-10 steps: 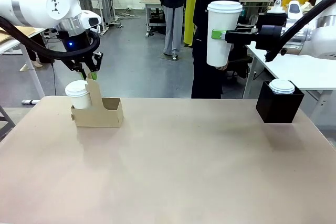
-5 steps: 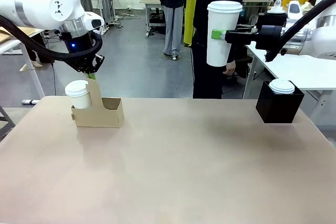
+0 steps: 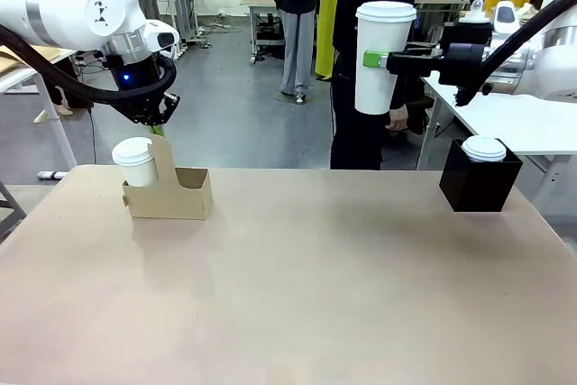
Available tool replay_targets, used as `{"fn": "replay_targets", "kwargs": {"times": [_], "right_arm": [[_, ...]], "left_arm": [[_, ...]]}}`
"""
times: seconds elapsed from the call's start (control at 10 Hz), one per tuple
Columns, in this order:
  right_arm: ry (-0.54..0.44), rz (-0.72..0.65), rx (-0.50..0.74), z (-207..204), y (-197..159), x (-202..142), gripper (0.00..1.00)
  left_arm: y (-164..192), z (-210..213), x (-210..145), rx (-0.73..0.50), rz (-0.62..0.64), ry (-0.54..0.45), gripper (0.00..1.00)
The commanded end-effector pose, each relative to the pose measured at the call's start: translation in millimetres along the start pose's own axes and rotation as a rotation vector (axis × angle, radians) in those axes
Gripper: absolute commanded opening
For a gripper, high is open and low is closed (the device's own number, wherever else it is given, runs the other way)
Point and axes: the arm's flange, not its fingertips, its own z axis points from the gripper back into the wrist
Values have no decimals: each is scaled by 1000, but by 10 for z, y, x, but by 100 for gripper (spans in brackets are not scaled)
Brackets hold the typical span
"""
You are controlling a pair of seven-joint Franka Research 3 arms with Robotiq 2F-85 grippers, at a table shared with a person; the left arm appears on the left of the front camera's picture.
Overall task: Pour a drink into a cup and package it in a carrier.
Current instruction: Position the Cup Carrier in the center of the table.
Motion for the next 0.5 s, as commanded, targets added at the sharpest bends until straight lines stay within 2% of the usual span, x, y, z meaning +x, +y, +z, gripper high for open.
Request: {"fn": "replay_targets", "kwargs": {"times": [0.0, 0.2, 0.4], "right_arm": [[-16, 9, 5, -21, -6, 61, 80], [-16, 9, 5, -21, -6, 61, 80], [-16, 9, 5, -21, -6, 61, 80]], "left_arm": [[0, 0, 0, 0, 0, 0, 2], [-108, 405, -38, -22, 79, -32, 2], [-393, 773, -165, -5, 100, -43, 2]]}}
